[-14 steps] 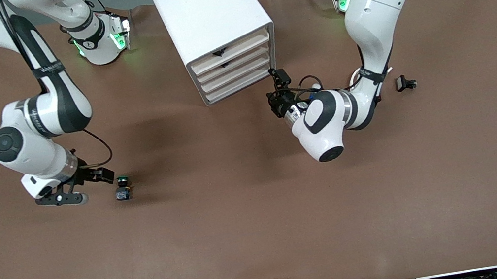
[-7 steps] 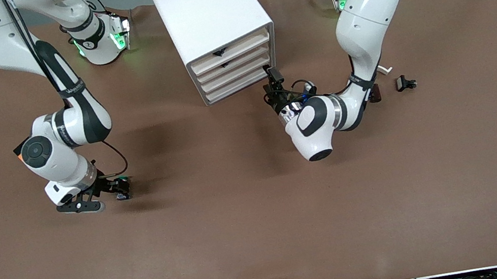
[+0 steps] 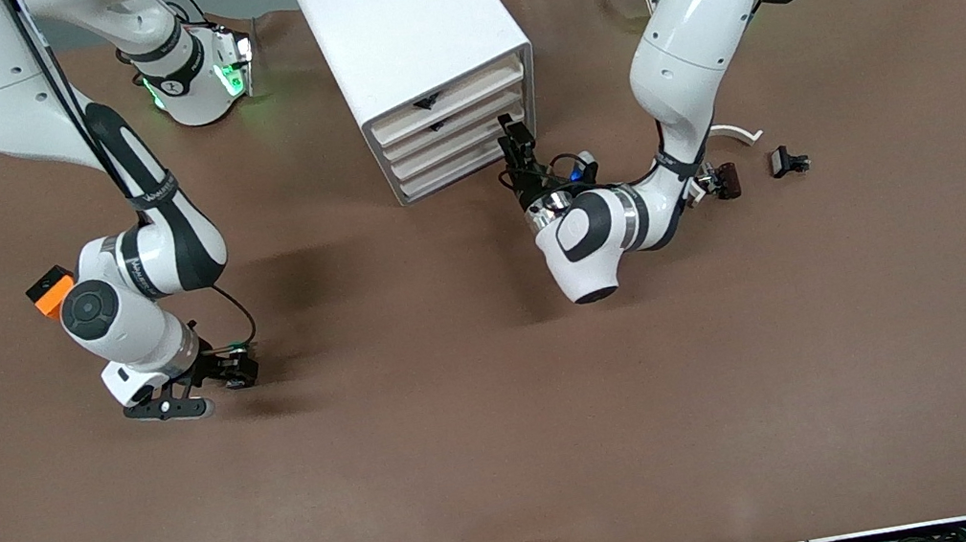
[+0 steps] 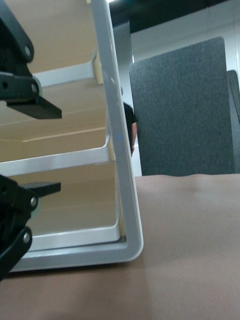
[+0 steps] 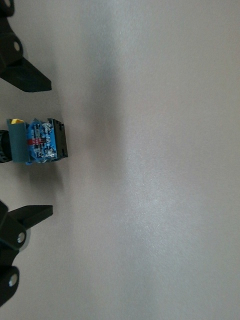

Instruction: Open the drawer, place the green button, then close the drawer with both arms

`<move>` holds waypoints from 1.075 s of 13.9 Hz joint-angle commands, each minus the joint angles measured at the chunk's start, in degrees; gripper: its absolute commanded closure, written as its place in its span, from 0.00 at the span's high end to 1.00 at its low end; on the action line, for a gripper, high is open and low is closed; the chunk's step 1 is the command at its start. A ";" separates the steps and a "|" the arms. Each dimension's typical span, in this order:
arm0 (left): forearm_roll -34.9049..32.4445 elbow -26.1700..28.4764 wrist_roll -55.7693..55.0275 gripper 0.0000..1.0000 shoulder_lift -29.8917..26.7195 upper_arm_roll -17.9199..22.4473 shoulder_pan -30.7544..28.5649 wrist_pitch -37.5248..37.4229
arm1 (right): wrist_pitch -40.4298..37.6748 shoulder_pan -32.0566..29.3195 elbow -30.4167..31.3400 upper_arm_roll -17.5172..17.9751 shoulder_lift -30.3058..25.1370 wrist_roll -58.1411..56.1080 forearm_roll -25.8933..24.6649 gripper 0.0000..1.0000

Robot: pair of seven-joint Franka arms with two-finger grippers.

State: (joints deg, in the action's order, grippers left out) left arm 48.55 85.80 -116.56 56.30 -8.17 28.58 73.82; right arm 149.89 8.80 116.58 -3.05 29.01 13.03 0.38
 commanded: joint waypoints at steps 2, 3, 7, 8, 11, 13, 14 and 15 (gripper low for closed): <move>1.19 -1.16 -1.39 0.47 2.06 -0.09 1.91 -1.83 | -0.13 -0.01 -2.15 -0.03 3.24 0.77 0.41 1.00; 1.19 -1.25 -1.39 0.41 2.24 -0.09 2.09 -1.83 | -0.13 0.07 -2.15 -0.03 3.51 0.86 0.50 1.00; 1.19 -1.42 -1.31 0.19 2.24 -0.01 1.91 -1.83 | -0.83 0.51 -2.15 -0.03 3.86 1.65 0.50 0.76; 1.28 -1.42 -1.39 0.12 2.24 -0.01 1.74 -1.83 | -1.00 0.51 -2.15 -0.03 3.86 1.82 0.59 0.54; 1.19 -1.51 -1.31 0.12 2.24 0.08 1.21 -1.83 | -1.01 1.30 -2.15 0.06 3.77 5.42 0.59 0.00; 1.10 -1.60 -1.39 0.12 2.24 0.52 1.04 -1.83 | -1.01 1.83 -2.15 0.06 3.42 7.27 0.59 0.00; 1.10 -1.60 -1.39 0.12 2.24 0.61 0.34 -1.83 | -1.09 2.18 -2.24 0.06 3.07 7.88 0.59 0.00; 1.10 -1.60 -2.18 0.12 2.24 0.61 -0.36 -1.83 | -1.70 2.44 -2.15 0.15 2.37 9.19 0.59 0.00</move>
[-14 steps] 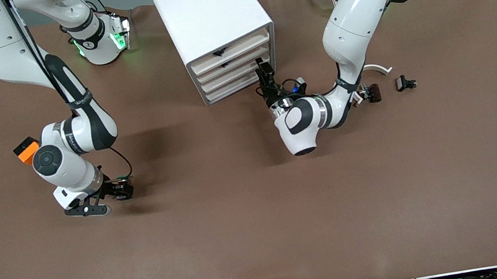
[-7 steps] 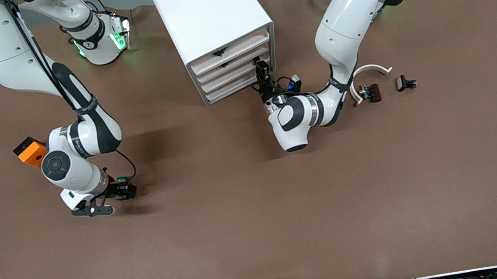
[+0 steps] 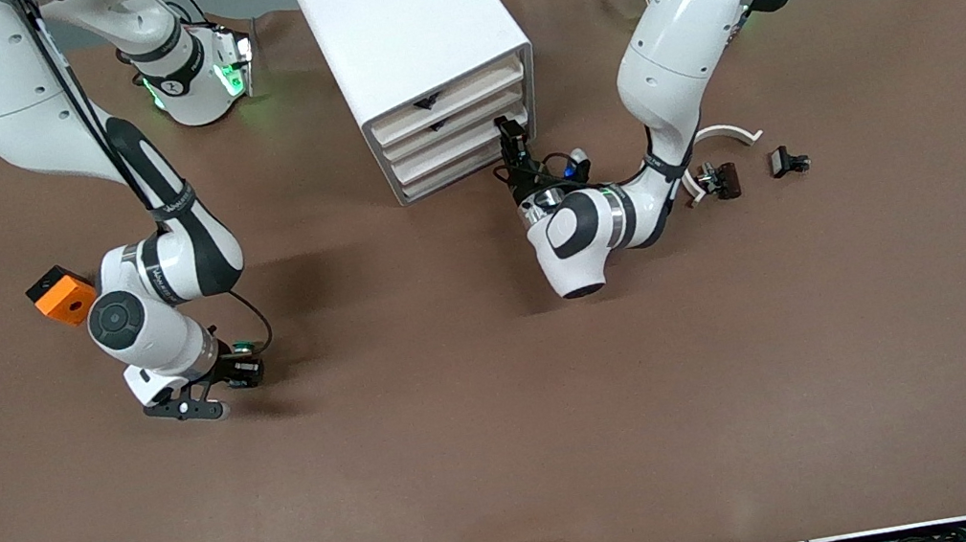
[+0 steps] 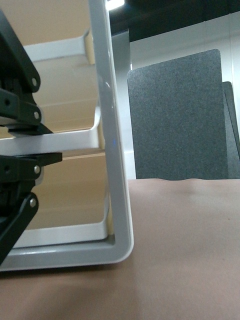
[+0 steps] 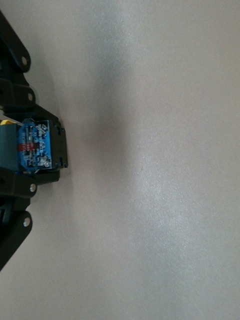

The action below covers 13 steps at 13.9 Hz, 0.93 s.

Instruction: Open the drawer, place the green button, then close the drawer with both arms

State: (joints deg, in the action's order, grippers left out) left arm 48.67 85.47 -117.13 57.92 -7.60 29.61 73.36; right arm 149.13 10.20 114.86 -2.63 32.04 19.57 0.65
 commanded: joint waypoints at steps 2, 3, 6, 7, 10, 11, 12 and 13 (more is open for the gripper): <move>0.99 -1.53 -2.75 0.12 0.62 0.04 -2.79 -1.38 | -4.01 2.27 -0.68 -0.27 -2.85 6.60 0.32 0.00; 0.99 -1.97 -2.84 0.12 0.62 0.04 -3.58 -1.38 | -5.33 3.06 -0.86 -0.27 -3.82 8.36 0.32 0.00; 0.90 -2.41 -2.84 0.12 0.62 0.04 -5.16 -1.38 | -10.86 5.43 -2.00 0.17 -6.37 14.60 0.32 0.00; 0.90 -2.67 -2.84 0.12 0.62 0.04 -5.35 -1.38 | -12.53 6.57 -2.09 0.60 -7.33 17.49 0.32 0.00; 0.90 -3.46 -2.93 0.12 0.62 0.13 -6.93 -1.38 | -16.05 10.61 -2.27 2.10 -10.67 27.42 0.41 0.00; 0.90 -3.90 -2.93 0.12 0.62 0.13 -7.45 -1.29 | -17.19 12.02 -2.27 2.89 -11.55 31.11 0.41 0.00; 0.90 -4.16 -3.72 0.12 0.62 0.13 -7.81 -1.11 | -17.99 13.25 -2.27 4.02 -12.52 34.97 0.49 0.00; 0.90 -4.34 -4.68 0.12 0.62 0.13 -8.50 -0.85 | -18.78 14.13 -2.35 5.43 -13.14 38.93 0.49 0.00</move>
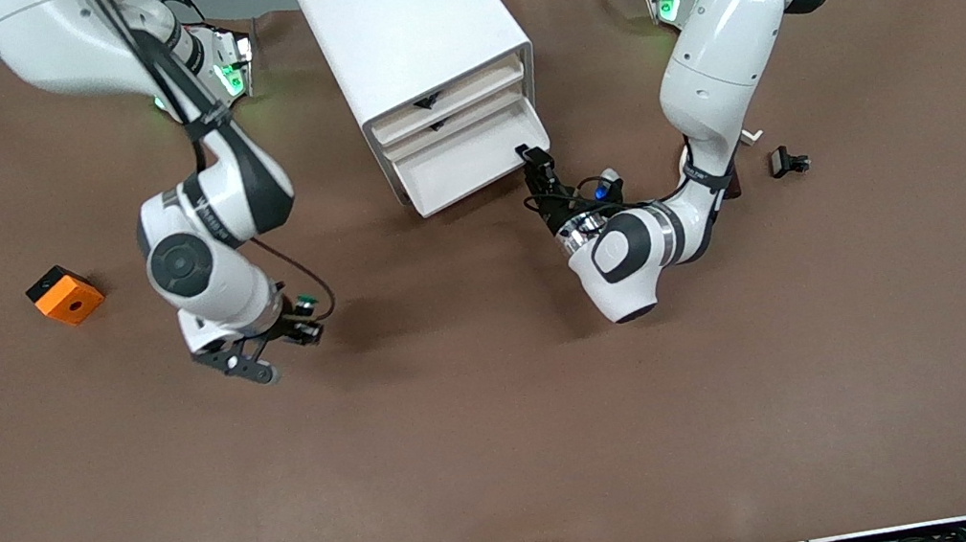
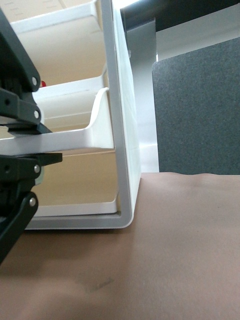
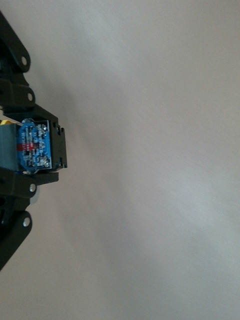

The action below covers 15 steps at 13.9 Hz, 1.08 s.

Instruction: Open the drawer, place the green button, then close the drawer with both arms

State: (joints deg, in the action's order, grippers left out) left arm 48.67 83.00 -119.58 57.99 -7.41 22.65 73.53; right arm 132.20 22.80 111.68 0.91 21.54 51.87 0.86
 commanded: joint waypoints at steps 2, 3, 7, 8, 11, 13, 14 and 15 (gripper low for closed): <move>0.90 -3.10 -2.41 0.12 0.72 -0.06 -2.35 -0.94 | -2.91 2.25 0.21 4.44 -3.52 12.43 0.20 0.00; 0.90 -3.80 -2.41 0.12 0.72 -0.06 -2.44 -0.85 | -3.87 2.86 -0.49 5.58 -3.61 15.34 0.20 0.00; 0.90 -6.35 -2.41 0.14 0.72 0.81 -2.96 0.99 | -5.55 7.95 -2.26 7.88 -3.61 28.00 0.20 0.00; 0.90 -6.80 -2.41 0.14 0.72 0.81 -2.97 1.61 | -5.55 9.27 -2.26 7.88 -3.61 30.28 0.20 0.00; 0.90 -6.98 -2.41 0.18 0.72 1.08 -2.97 2.49 | -5.29 13.75 -2.26 7.88 -3.43 37.23 0.11 0.00; 0.98 -6.89 -2.41 0.36 0.72 1.08 -2.88 2.49 | -5.11 16.22 -2.43 7.88 -3.26 41.10 0.11 0.00; 0.98 -6.80 -2.41 0.52 0.81 1.08 -2.88 2.49 | -5.11 17.27 -2.78 7.79 -3.17 42.51 0.11 0.00; 0.90 -6.80 -2.33 0.75 0.81 1.08 -2.97 2.49 | -5.11 17.98 -2.87 7.79 -3.08 43.22 0.02 0.00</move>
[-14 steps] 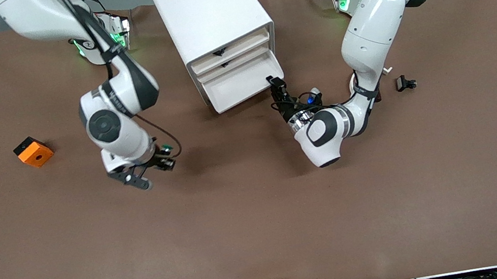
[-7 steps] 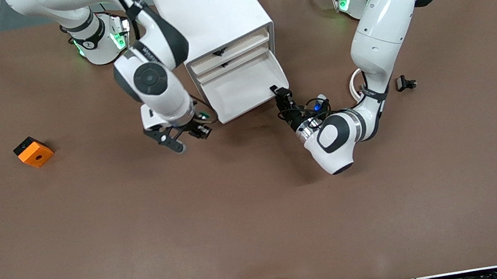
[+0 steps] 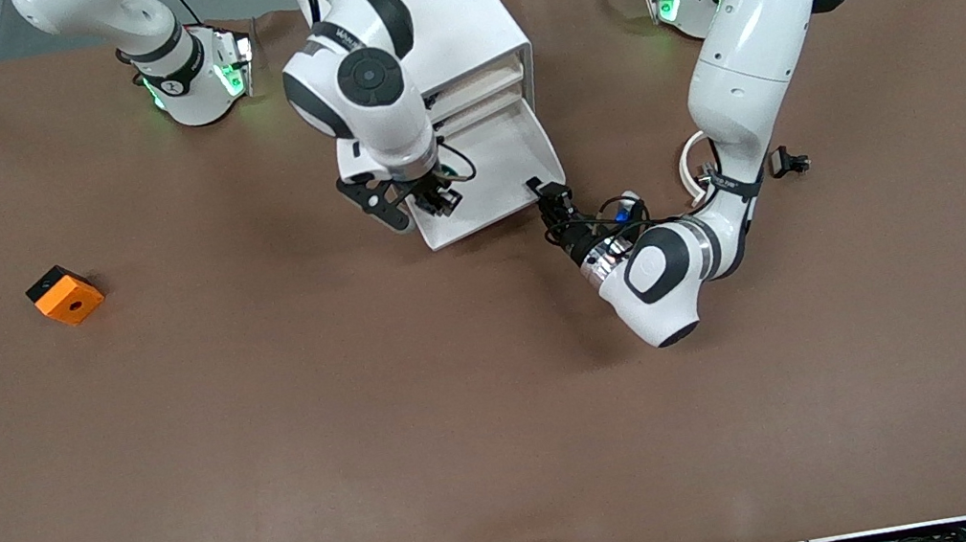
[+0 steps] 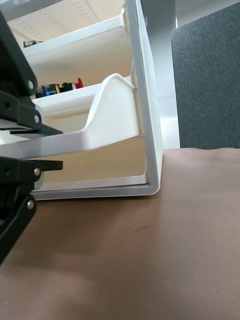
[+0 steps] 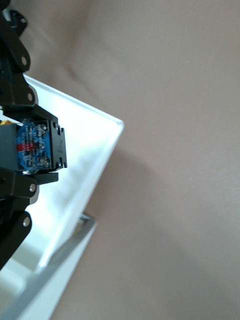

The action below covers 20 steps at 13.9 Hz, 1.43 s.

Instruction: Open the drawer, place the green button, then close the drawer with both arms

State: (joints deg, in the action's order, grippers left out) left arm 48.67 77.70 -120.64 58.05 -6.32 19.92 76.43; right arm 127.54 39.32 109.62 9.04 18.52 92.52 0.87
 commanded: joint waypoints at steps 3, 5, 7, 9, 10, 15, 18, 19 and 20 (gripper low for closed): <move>0.90 -1.41 -1.44 1.00 0.75 -0.01 -0.14 -0.40 | -0.10 3.65 -1.07 -0.43 0.12 3.19 -0.69 0.00; 0.99 -1.41 -1.44 1.00 0.66 -0.01 -0.14 -0.49 | -0.01 4.27 -2.21 -0.43 1.17 3.45 -1.56 0.00; 0.90 -1.41 -1.44 1.00 0.57 -0.01 -0.23 -0.49 | -0.10 4.62 -4.41 -0.43 3.19 3.37 -3.76 0.00; 0.29 -1.67 -1.44 1.00 -0.04 -0.01 -0.23 -0.49 | -0.10 4.62 -6.25 -0.43 4.94 3.01 -3.94 0.00; -0.33 -2.02 -1.36 1.00 -0.39 0.17 -0.23 -0.49 | -0.10 4.62 -7.22 -0.43 5.91 2.58 -4.29 0.00; -12.78 -5.71 5.72 1.00 -3.20 -0.36 -0.23 -0.75 | 0.60 5.15 -10.21 -0.34 9.61 2.49 -8.16 0.00; -20.44 -6.50 16.53 1.00 -6.80 -0.36 0.29 -0.84 | 2.96 5.15 -10.30 -0.34 10.84 1.96 -8.16 0.00; -22.55 -6.68 20.14 1.00 -8.12 -0.36 0.21 -0.93 | 3.58 5.15 -10.30 -0.43 11.36 1.35 -8.16 0.00; -25.79 -6.68 24.35 1.00 -10.04 -0.53 0.29 -1.02 | 3.59 5.06 -10.30 -0.43 11.54 0.13 -8.16 0.00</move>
State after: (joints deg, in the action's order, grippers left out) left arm 27.83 70.55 -102.79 51.94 -6.79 19.85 76.08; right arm 130.99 43.88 100.96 8.97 28.76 93.75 -5.85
